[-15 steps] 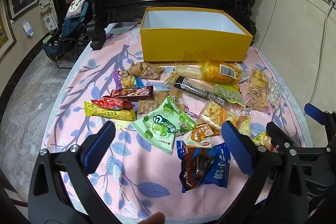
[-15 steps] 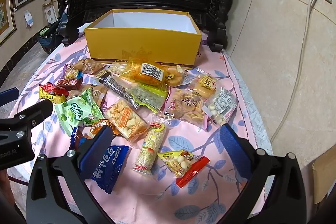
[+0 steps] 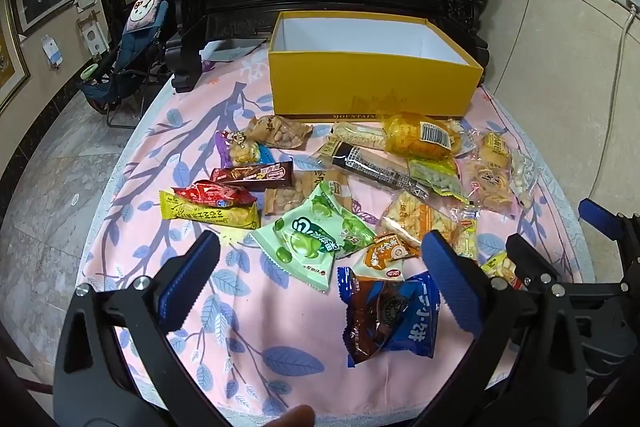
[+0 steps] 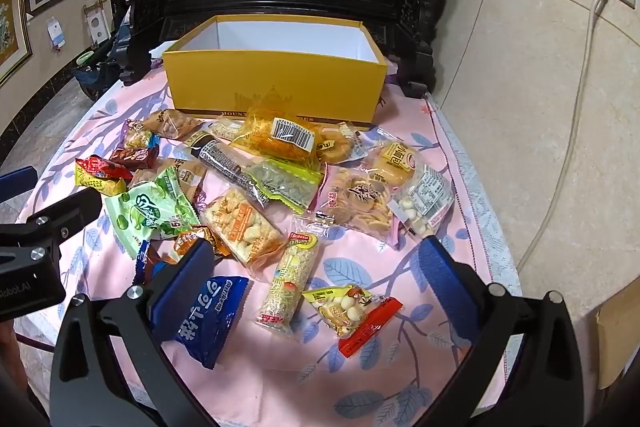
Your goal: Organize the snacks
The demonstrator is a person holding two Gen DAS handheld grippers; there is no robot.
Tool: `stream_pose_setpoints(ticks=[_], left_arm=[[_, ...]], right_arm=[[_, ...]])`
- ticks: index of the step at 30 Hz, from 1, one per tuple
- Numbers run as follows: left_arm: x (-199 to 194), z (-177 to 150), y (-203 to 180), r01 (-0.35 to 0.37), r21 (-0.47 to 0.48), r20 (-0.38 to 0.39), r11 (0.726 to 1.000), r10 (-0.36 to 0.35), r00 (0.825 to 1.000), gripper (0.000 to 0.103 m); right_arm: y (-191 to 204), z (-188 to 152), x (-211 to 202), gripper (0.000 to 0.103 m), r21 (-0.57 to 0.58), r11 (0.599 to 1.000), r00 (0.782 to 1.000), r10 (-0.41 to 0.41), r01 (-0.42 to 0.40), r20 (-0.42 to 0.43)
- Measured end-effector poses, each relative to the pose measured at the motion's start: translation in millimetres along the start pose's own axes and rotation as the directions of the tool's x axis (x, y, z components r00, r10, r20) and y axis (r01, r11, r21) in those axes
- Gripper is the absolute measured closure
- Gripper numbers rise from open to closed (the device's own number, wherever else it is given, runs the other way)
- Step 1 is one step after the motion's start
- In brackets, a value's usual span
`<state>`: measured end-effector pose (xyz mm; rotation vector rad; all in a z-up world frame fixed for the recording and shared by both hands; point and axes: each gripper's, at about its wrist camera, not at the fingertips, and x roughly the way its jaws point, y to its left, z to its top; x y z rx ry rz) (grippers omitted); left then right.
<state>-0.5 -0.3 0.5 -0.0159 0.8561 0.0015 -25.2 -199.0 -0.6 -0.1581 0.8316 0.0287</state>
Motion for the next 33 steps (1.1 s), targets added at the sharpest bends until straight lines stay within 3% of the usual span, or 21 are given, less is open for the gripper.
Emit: stream_pose_setpoints(ticks=[33], left_arm=[[2.8,-0.4,3.7,0.005,-0.004,-0.009,1.0,-0.005,1.0,0.002]], right_arm=[[1.4,-0.6,1.4,0.001,0.001,1.0,1.0,0.0,0.0,-0.011]])
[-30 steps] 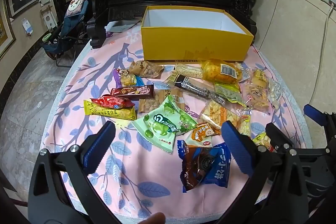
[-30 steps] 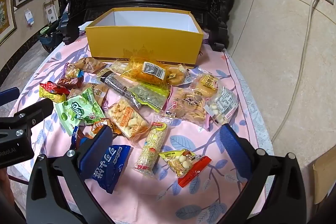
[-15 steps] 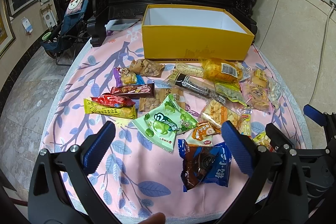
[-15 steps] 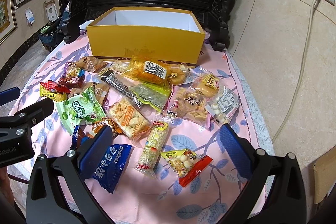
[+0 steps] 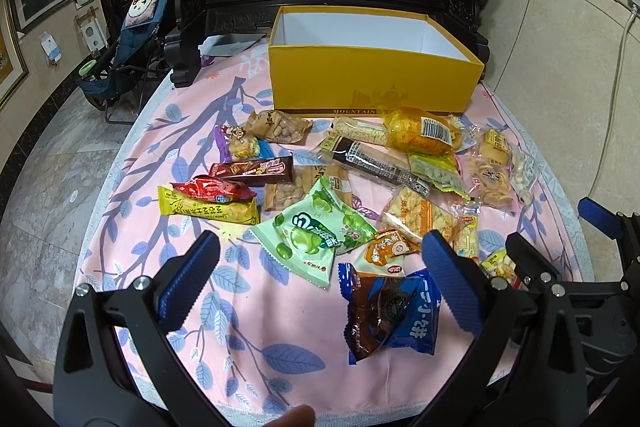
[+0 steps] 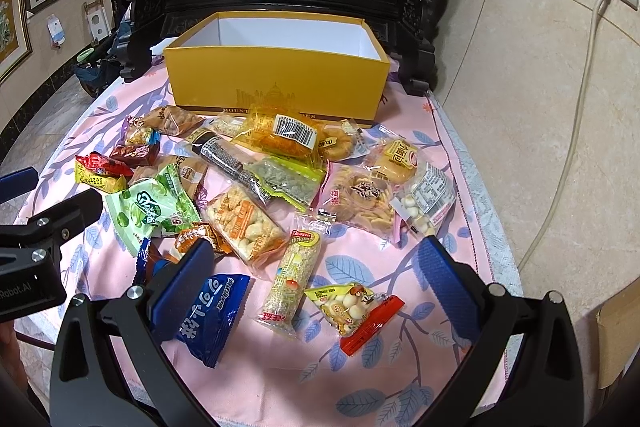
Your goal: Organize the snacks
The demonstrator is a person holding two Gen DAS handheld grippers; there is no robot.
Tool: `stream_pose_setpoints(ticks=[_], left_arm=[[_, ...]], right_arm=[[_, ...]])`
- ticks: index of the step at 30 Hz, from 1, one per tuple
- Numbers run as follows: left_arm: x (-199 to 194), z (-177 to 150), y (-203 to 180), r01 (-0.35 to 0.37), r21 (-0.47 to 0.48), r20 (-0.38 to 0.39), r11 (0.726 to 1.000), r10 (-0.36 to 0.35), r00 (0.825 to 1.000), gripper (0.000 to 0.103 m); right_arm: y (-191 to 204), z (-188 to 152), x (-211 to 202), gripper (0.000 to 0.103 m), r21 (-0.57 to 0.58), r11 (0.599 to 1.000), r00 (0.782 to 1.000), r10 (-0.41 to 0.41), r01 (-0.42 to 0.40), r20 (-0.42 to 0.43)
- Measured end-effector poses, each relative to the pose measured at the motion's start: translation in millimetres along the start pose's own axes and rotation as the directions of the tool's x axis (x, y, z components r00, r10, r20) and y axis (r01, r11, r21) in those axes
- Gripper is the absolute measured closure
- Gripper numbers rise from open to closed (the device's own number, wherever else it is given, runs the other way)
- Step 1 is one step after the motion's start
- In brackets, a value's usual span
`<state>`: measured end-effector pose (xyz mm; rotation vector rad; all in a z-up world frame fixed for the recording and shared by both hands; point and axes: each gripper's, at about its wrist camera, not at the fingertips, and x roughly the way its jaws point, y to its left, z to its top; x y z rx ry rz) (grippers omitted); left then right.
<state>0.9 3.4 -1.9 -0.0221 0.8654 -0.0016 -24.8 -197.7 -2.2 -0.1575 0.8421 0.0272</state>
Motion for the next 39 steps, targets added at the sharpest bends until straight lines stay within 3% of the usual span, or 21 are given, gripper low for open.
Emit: stream_pose_setpoints(ticks=[39], left_arm=[[8.8,-7.7,-0.9,0.006,0.001,-0.018,1.0,-0.006,1.0,0.002]], right_arm=[[4.3,0.9,5.1,0.001,0.0,1.0,1.0,-0.002,0.002,-0.012]])
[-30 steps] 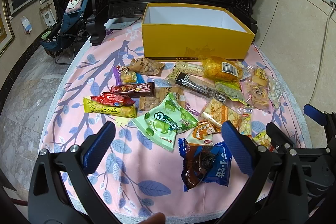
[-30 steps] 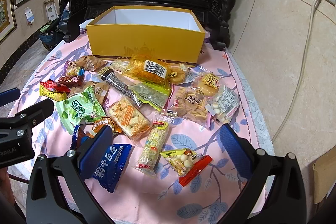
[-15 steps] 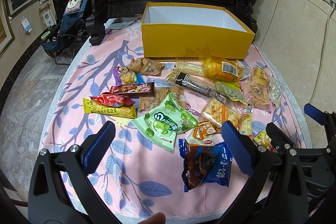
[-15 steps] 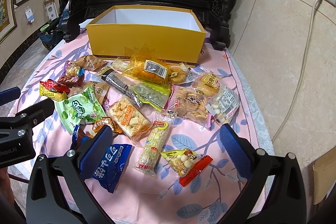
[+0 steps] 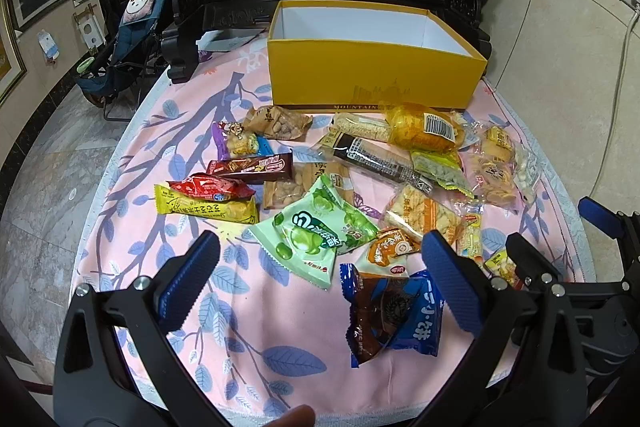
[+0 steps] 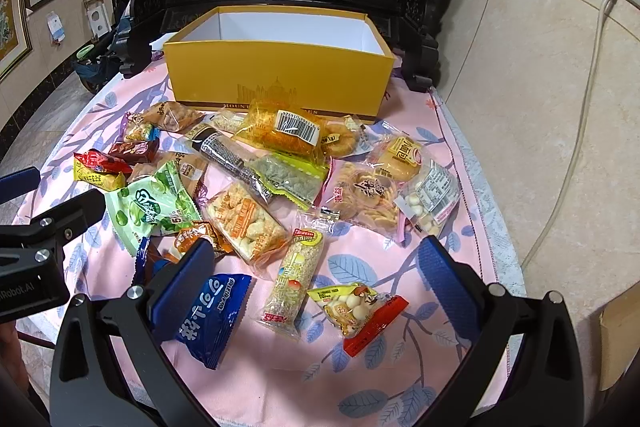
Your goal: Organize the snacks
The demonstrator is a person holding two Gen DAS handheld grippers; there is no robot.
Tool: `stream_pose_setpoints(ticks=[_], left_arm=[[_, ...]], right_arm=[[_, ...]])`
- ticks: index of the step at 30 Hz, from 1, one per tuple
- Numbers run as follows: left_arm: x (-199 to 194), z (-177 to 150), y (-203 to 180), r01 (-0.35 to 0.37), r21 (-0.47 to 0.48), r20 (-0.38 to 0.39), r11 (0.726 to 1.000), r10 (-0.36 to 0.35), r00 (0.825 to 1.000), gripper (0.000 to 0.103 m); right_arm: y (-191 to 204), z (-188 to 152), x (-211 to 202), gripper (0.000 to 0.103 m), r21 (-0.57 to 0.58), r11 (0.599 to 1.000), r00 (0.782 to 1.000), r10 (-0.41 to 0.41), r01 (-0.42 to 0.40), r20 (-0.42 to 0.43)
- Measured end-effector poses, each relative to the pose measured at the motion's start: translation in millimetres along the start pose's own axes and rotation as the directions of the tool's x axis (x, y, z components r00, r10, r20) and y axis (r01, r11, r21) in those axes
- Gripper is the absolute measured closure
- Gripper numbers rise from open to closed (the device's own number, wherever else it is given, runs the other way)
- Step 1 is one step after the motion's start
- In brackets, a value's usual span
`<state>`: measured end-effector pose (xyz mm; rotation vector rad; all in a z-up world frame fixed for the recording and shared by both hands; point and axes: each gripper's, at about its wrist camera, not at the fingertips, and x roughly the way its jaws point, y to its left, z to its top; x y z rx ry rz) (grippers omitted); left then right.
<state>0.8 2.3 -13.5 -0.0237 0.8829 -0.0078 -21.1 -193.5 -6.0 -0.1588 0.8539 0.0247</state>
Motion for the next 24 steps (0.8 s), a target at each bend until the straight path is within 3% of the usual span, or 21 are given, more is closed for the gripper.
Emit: stream_pose_setpoints(ticks=[8,15,20,24], left_arm=[[4,0,8,-0.008,-0.011,-0.003,1.0,0.008,1.0,0.002],[17,-1,37,-0.057,-0.05,-0.035,0.997,0.056,0.998,0.002],[24,0,52,-0.079,-0.077,-0.052,0.994,0.075,0.996,0.002],[18,-2,67,-0.102,-0.103,-0.049,0.99,0.097,0.994,0.002]], right_arm=[[-5,-3,2,0.001,0.011,1.0,1.0,-0.006,0.006,0.0],[-46,-8,18,0.001,0.054,0.998,0.999,-0.009,0.012,-0.054],[-43,29,30,0.001,0.033,0.989,0.989,0.146,-0.145,-0.019],[-6,72,61,0.001,-0.137,0.956,0.966,0.259,-0.258,-0.01]])
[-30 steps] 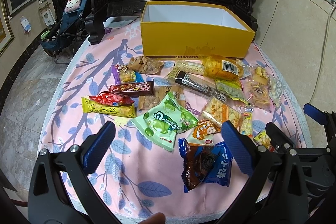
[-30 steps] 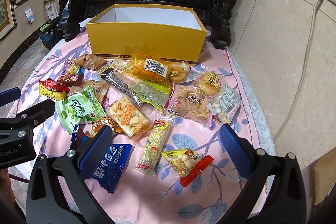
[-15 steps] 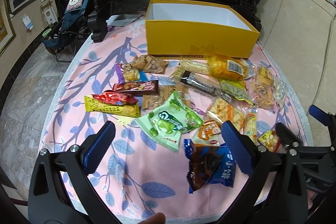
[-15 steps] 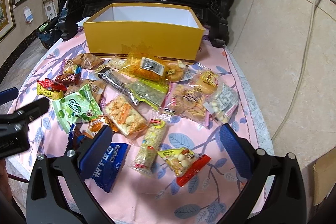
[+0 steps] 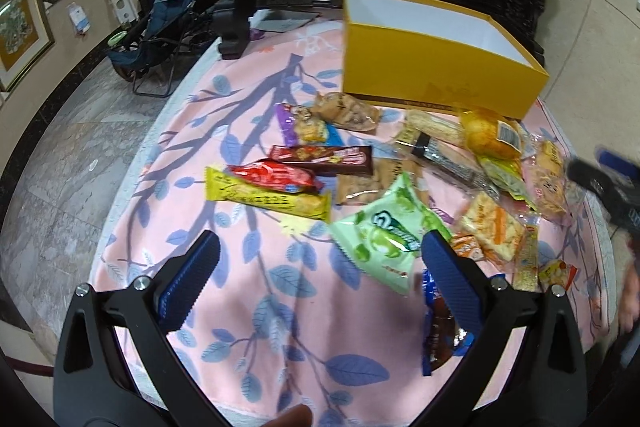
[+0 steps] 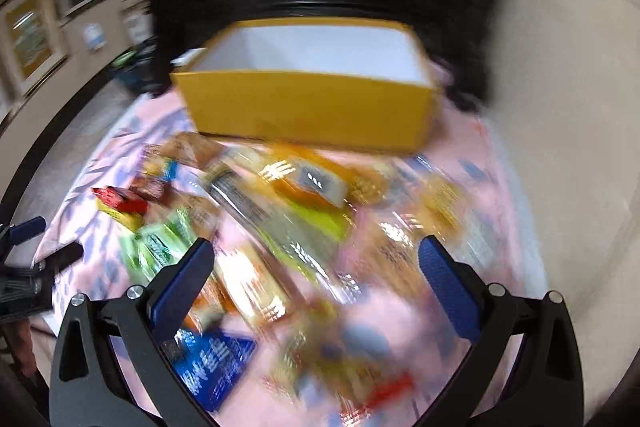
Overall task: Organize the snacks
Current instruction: 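Grasp the yellow barcode bread bag with the right tool while the left tool grasps the green pouch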
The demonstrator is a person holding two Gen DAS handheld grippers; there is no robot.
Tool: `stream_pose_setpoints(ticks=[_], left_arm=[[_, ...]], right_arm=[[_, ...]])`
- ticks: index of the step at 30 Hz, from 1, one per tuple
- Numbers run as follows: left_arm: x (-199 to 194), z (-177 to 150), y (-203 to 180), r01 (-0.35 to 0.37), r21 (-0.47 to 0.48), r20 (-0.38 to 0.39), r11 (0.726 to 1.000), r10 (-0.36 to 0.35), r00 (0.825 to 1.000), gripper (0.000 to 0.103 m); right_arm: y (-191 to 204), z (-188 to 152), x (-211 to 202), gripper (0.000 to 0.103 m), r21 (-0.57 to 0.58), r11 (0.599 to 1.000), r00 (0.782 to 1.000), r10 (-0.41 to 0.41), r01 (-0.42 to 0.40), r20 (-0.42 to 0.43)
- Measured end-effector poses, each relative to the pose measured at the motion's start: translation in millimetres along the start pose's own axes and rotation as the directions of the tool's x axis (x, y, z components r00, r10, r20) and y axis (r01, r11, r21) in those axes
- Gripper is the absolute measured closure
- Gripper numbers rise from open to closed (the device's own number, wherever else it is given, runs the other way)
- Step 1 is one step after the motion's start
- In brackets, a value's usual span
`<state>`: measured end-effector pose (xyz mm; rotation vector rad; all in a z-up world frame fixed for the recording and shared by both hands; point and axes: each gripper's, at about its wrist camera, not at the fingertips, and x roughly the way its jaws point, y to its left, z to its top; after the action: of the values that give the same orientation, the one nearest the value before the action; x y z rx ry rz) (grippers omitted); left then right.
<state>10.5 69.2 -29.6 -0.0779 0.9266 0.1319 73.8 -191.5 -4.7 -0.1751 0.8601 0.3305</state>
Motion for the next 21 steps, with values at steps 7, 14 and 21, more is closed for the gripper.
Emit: stream_pose_setpoints(ticks=[7,14,21], left_arm=[[-11,-3,32,-0.094,-0.021,0.008,0.995,0.094,0.996,0.002],[-5,3,49,-0.118,-0.068,-0.005,0.991,0.118,0.993,0.002],[19,3,46,-0.068,-0.045,-0.061,0.997,0.066,0.996,0.002]], right_arm=[[7,18,101,0.001,-0.377,0.925,0.978,-0.034,-0.048,-0.207],[-12,30,142,0.001,-0.31,0.948,0.962,-0.022,-0.067,-0.273],[-28,5,114,0.06,-0.138,0.99,0.96,-0.047,0.009,-0.277]])
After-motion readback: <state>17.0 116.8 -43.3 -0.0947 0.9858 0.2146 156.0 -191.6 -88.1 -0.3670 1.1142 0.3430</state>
